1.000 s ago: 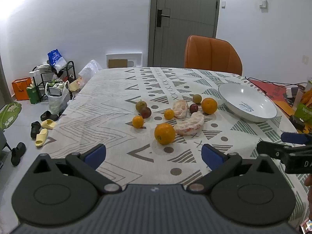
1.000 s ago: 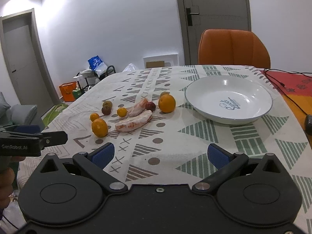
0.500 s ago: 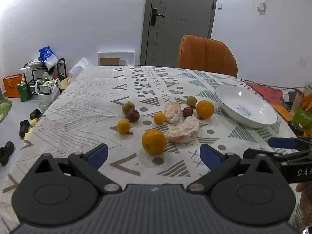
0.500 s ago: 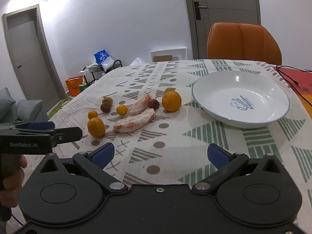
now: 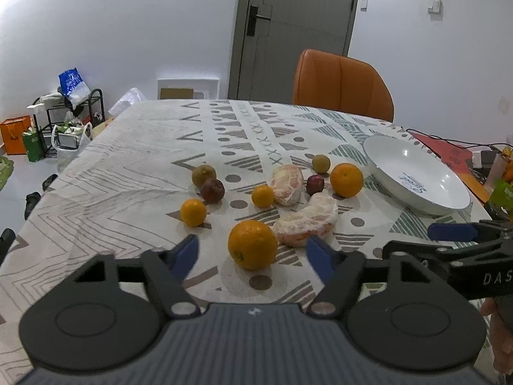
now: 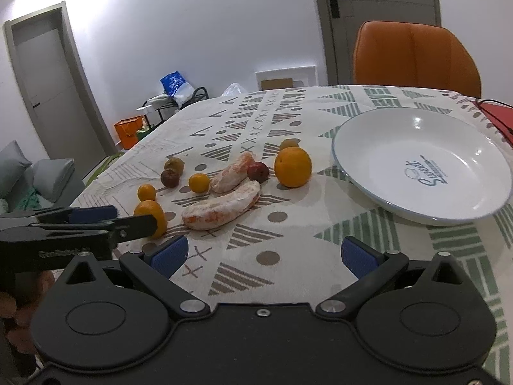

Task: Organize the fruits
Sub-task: 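Grasp the large mandarin orange with the left tool, then grasp the peeled pink pomelo segment with the right tool while the left tool lifts the orange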

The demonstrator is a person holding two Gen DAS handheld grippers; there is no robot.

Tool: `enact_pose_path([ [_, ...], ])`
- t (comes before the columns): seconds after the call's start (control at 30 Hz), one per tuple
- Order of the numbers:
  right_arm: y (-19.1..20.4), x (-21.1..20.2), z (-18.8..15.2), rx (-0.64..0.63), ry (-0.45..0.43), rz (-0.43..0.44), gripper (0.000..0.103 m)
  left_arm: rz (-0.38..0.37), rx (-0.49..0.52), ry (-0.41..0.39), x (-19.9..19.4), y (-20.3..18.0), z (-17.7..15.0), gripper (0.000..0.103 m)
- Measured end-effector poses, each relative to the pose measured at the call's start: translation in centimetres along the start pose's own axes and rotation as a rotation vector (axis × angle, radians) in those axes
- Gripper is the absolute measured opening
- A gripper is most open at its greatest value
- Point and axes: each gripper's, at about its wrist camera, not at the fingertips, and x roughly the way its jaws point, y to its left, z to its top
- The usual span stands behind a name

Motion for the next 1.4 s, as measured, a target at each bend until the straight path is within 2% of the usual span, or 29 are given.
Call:
enact_pose_path([
  [0.23, 0.1, 1.5, 0.5, -0.005, 0.018, 0.017, 0.103, -0.009, -0.008, 0.03, 1.9, 0.3, 0.1, 0.063],
  [0.27, 0.1, 1.7, 0.5, -0.005, 0.019, 0.021, 0.103, -0.007, -0.013, 0.038, 2.2, 0.3, 0.1, 0.053],
  [0.3, 0.1, 2.0, 0.5, -0.005, 0.024, 0.022, 0.103, -0.006, -0.025, 0.058, 2.7, 0.5, 0.1, 0.038],
  [0.33, 0.2, 2.2, 0.6, -0.005, 0.029, 0.022, 0.103, -0.011, -0.037, 0.056, 2.8, 0.7, 0.0, 0.037],
  [1.03, 4.0, 7.2, 2.3, -0.143, 0.072, 0.04, 0.103, 0.054, -0.102, 0.038, 1.4, 5.2, 1.0, 0.036],
  [1.23, 5.2, 9.0, 2.4, -0.234, 0.073, -0.021, 0.103, 0.062, -0.123, 0.045, 1.4, 6.6, 1.0, 0.036],
  [1.3, 5.4, 9.0, 2.4, -0.243, 0.062, -0.013, 0.097, 0.062, -0.124, 0.049, 1.4, 6.7, 1.1, 0.036],
  [1.33, 5.4, 8.8, 2.3, -0.252, 0.045, -0.012, 0.082, 0.063, -0.121, 0.051, 1.4, 6.8, 1.3, 0.036],
  [1.4, 5.3, 8.5, 2.5, -0.253, 0.043, 0.003, 0.083, 0.066, -0.114, 0.05, 1.3, 6.7, 1.5, 0.036],
])
